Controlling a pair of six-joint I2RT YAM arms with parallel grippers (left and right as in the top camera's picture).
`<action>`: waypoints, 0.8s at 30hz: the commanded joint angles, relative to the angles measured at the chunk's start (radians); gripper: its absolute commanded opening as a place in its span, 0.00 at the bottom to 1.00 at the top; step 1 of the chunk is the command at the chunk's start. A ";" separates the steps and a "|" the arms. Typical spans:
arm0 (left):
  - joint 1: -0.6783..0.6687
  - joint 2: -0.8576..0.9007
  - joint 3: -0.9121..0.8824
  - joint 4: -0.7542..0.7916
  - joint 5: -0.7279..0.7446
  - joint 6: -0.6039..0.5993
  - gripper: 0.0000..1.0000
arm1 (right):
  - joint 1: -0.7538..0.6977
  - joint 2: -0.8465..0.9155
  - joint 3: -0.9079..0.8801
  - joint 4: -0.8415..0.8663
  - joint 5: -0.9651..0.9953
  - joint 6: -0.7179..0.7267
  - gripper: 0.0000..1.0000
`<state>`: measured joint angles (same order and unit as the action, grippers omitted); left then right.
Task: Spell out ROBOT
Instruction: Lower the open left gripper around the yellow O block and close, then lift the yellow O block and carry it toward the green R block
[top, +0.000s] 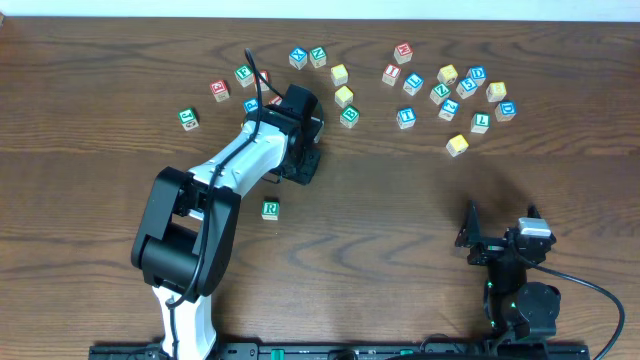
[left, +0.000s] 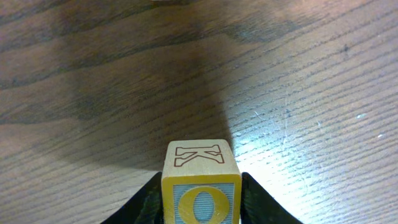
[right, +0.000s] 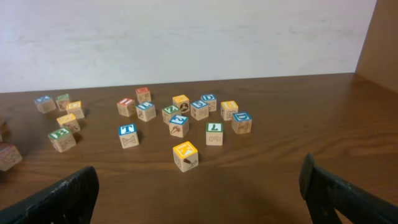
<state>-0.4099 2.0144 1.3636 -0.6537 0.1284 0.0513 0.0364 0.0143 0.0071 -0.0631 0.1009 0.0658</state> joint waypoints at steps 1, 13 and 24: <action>-0.002 -0.002 0.026 -0.004 -0.006 0.000 0.34 | -0.010 -0.008 -0.002 -0.003 -0.003 -0.011 0.99; -0.002 -0.002 0.029 -0.005 -0.006 0.000 0.33 | -0.010 -0.008 -0.002 -0.003 -0.003 -0.011 0.99; -0.002 -0.085 0.054 -0.043 -0.035 -0.001 0.33 | -0.010 -0.008 -0.002 -0.004 -0.003 -0.011 0.99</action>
<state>-0.4099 2.0006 1.3827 -0.6884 0.1169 0.0521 0.0364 0.0143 0.0071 -0.0631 0.1009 0.0658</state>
